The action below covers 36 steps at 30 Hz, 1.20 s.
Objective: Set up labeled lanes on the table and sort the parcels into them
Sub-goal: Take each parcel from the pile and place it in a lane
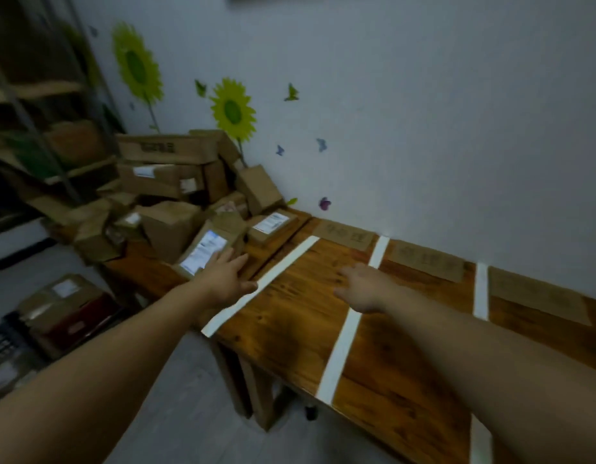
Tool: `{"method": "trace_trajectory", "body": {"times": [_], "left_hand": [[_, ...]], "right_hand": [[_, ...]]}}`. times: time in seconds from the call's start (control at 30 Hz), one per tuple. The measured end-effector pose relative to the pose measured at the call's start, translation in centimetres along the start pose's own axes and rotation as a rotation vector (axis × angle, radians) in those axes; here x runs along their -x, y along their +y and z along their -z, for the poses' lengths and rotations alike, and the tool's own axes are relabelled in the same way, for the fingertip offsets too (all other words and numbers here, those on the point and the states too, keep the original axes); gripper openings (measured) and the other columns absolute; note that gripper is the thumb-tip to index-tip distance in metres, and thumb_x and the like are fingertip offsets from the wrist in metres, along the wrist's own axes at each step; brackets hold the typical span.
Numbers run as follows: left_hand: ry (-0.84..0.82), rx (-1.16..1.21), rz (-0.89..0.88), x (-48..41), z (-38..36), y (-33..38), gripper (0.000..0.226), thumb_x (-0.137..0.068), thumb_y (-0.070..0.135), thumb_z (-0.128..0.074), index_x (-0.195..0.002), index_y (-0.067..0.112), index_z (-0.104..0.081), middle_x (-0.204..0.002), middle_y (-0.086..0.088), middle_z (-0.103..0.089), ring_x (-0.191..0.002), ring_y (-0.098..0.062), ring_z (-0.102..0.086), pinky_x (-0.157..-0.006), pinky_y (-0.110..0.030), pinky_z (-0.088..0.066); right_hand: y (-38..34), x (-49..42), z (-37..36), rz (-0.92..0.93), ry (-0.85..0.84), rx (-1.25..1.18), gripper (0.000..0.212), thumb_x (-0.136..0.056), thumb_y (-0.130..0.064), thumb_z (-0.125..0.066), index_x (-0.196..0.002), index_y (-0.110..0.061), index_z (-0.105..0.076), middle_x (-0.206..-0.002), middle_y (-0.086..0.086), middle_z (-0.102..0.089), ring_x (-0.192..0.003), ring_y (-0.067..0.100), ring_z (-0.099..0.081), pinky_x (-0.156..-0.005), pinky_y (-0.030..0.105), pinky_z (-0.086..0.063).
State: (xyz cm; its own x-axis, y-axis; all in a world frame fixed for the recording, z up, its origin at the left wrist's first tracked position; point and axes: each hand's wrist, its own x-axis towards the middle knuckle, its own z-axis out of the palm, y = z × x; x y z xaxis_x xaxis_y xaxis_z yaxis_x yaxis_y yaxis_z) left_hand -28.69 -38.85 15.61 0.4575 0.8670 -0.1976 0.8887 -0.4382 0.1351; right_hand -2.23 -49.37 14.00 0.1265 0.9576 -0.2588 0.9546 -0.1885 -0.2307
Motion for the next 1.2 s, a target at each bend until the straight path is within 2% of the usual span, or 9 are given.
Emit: {"method": "trace_trajectory", "body": {"times": [0.23, 0.37, 0.53, 0.63, 0.7, 0.87, 0.97, 1.07, 1.2], "left_hand": [[-0.004, 0.098, 0.221, -3.2, 0.6, -11.6, 0.079, -0.088, 0.058, -0.047, -0.15, 0.028, -0.009, -0.158, -0.006, -0.003, -0.144, -0.028, 0.005, -0.116, -0.049, -0.009], [-0.007, 0.143, 0.311, -6.9, 1.0, -15.5, 0.075, -0.09, 0.054, -0.047, -0.149, 0.021, -0.016, -0.158, -0.009, -0.008, -0.144, -0.028, 0.002, -0.116, -0.042, -0.004], [-0.05, 0.227, 0.366, -11.2, 0.7, -18.8, 0.071, -0.089, 0.05, -0.051, -0.147, 0.021, -0.022, -0.157, -0.011, -0.01, -0.144, -0.032, -0.005, -0.114, -0.047, -0.013], [-0.113, 0.284, 0.351, -14.1, -0.3, -20.3, 0.06, -0.089, 0.046, -0.054, -0.139, 0.018, -0.037, -0.151, -0.012, -0.026, -0.139, -0.031, -0.023, -0.11, -0.048, -0.029], [-0.147, 0.336, 0.349, -16.4, -1.0, -21.1, 0.051, -0.089, 0.042, -0.055, -0.131, 0.015, -0.046, -0.141, -0.013, -0.039, -0.127, -0.029, -0.04, -0.102, -0.046, -0.039], [-0.268, 0.477, 0.305, -21.2, -3.2, -23.8, 0.057, -0.086, 0.039, -0.062, -0.131, 0.007, -0.048, -0.127, -0.013, -0.056, -0.112, -0.026, -0.055, -0.096, -0.04, -0.046], [-0.35, 0.6, 0.26, -22.6, -4.7, -24.8, 0.048, -0.087, 0.032, -0.063, -0.126, 0.008, -0.05, -0.125, -0.009, -0.06, -0.109, -0.025, -0.059, -0.093, -0.039, -0.049], [-0.374, 0.651, 0.163, -22.8, -5.3, -25.1, 0.045, -0.088, 0.026, -0.061, -0.127, 0.012, -0.043, -0.125, -0.007, -0.059, -0.108, -0.023, -0.059, -0.091, -0.038, -0.05], [-0.348, 0.697, -0.016, -22.3, -3.2, -25.3, 0.053, -0.089, 0.023, -0.059, -0.137, 0.018, -0.036, -0.132, -0.005, -0.054, -0.116, -0.024, -0.054, -0.094, -0.036, -0.044]], "right_hand": [[-9.2, -10.9, -0.8, 0.162, -0.023, -0.04, 0.064, -0.094, -0.054, -0.042, -0.148, -0.02, -0.03, -0.151, 0.011, -0.031, -0.135, 0.03, -0.034, -0.107, 0.039, -0.032], [-13.1, -17.5, -2.5, 0.211, -0.095, -0.143, 0.061, -0.094, -0.052, -0.044, -0.146, -0.021, -0.034, -0.148, 0.009, -0.035, -0.132, 0.028, -0.037, -0.105, 0.039, -0.036], [-16.1, -22.9, -5.1, 0.197, -0.151, -0.251, 0.06, -0.094, -0.05, -0.047, -0.144, -0.02, -0.035, -0.142, 0.008, -0.042, -0.124, 0.026, -0.045, -0.098, 0.035, -0.041], [-17.1, -25.3, -6.4, 0.135, -0.196, -0.327, 0.062, -0.093, -0.05, -0.048, -0.145, -0.019, -0.032, -0.143, 0.008, -0.04, -0.125, 0.026, -0.045, -0.092, 0.031, -0.038], [-17.8, -26.8, -7.2, 0.08, -0.211, -0.397, 0.063, -0.092, -0.05, -0.05, -0.145, -0.019, -0.033, -0.143, 0.008, -0.042, -0.124, 0.025, -0.046, -0.09, 0.03, -0.038], [-20.5, -28.6, -9.3, -0.012, -0.223, -0.718, 0.056, -0.091, -0.043, -0.059, -0.14, -0.023, -0.041, -0.139, 0.0, -0.05, -0.108, 0.011, -0.052, -0.083, 0.021, -0.04], [-22.5, -28.8, -10.9, -0.148, -0.165, -0.901, 0.074, -0.089, -0.037, -0.064, -0.149, -0.02, -0.024, -0.145, 0.002, -0.045, -0.124, 0.018, -0.049, -0.102, 0.031, -0.043], [-24.7, -28.7, -11.5, -0.308, -0.067, -1.017, 0.082, -0.091, -0.021, -0.062, -0.151, -0.019, -0.007, -0.145, 0.007, -0.043, -0.128, 0.026, -0.048, -0.103, 0.039, -0.044], [-26.4, -27.5, -9.4, -0.438, 0.145, -1.124, 0.077, -0.088, -0.011, -0.062, -0.15, -0.026, -0.019, -0.14, 0.004, -0.049, -0.124, 0.027, -0.051, -0.1, 0.045, -0.047]]}}
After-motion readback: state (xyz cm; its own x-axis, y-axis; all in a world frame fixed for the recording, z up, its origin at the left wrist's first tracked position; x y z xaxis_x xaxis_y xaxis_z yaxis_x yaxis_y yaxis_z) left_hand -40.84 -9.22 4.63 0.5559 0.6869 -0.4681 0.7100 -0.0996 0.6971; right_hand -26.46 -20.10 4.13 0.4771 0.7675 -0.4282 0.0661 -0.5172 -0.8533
